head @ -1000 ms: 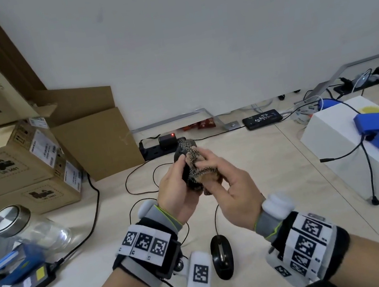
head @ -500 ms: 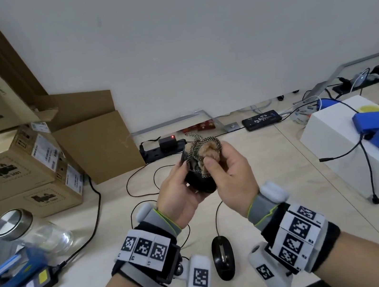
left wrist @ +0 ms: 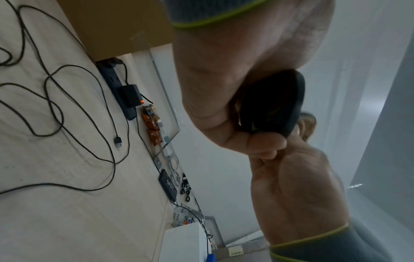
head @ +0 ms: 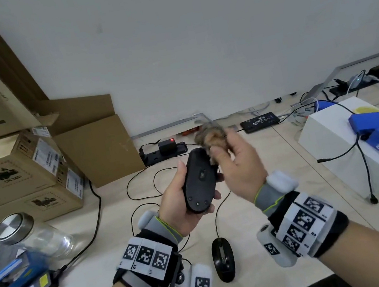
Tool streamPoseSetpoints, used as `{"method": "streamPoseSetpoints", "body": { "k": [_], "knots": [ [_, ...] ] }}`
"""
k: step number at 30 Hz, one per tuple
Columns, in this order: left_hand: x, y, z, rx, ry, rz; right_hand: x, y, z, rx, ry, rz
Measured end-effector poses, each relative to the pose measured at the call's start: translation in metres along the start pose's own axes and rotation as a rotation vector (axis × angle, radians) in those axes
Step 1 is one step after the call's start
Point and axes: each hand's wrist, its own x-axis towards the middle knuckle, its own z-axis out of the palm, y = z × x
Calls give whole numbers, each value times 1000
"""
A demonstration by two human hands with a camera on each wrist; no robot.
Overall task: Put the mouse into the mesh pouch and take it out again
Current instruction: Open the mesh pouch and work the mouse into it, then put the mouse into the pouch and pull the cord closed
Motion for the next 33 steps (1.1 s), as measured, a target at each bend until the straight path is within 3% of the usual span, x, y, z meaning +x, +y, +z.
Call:
{"method": "streamPoseSetpoints", "body": {
  "k": [4,7,10,15,19,22,25,28,31,33],
  "knots": [
    [9,-2,1,-25,182,48,-38,3,10,-172,-268,-263],
    [15,-5,-6,-83,309,53,-56,11,7,-178,-374,-347],
    [15,-11,-5,-3,248,42,-45,17,0,-173,-362,-342],
    [17,-20,5,73,128,29,-16,17,-4,-112,-77,-56],
    [30,-18,1,-66,239,51,-48,9,7,-143,-239,-180],
    [40,-25,-6,-113,271,-7,-56,25,-2,-160,-350,-229],
    [47,-39,-3,9,310,-52,-44,56,-28,-220,-347,24],
    [51,-56,6,191,309,-133,-43,99,-58,-287,-150,405],
    [61,-88,12,457,266,-253,-53,127,-87,-100,43,688],
    [67,-115,13,668,263,-315,-61,139,-101,26,85,800]
  ]
}}
